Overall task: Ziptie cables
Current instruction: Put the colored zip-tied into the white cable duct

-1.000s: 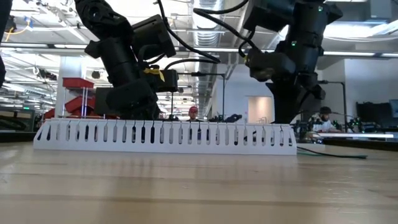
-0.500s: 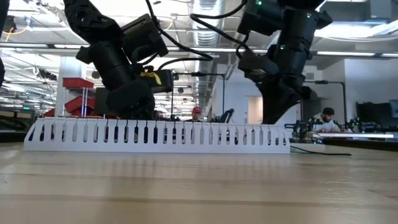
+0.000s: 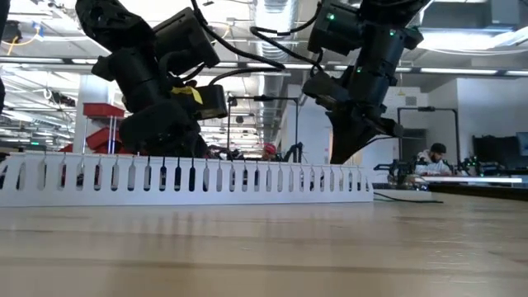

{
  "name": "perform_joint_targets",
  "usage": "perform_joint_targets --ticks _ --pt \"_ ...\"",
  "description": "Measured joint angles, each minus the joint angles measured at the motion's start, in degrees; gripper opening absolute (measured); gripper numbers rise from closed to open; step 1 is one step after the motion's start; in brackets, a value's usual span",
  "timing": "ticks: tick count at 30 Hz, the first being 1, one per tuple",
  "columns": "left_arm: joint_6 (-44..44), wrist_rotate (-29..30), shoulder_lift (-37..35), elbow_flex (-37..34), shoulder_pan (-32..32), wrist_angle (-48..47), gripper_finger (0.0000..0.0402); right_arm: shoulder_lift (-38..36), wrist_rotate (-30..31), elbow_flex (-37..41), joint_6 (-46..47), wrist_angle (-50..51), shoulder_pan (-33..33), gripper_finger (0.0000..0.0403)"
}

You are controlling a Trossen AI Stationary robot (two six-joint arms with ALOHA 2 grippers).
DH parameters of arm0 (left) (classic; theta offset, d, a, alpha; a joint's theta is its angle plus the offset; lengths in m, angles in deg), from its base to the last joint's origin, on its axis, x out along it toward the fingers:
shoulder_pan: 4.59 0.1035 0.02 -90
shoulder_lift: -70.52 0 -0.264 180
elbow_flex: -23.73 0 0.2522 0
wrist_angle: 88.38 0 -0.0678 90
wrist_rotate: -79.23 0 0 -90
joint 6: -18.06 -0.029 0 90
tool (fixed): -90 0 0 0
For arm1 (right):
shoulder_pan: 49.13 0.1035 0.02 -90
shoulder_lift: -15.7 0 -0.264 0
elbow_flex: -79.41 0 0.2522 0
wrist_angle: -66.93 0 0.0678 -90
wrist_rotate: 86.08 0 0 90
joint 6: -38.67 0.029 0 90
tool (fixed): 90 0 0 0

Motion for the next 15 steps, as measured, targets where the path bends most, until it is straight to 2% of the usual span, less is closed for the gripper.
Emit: perform_joint_targets --ticks 10,12,15 --pt "-1.29 -0.19 -0.01 0.00 0.00 -0.27 0.0207 -0.49 2.68 0.05 -1.42 -2.56 -1.14 0.0000" --pt "-1.79 -0.34 -0.02 0.00 0.04 -0.54 0.0207 -1.84 3.29 0.05 -1.01 0.42 -0.32 0.0000" --pt "-2.10 -0.31 -0.02 0.00 0.04 -0.60 0.0207 -3.69 5.94 0.02 2.71 10.50 1.30 0.0000"
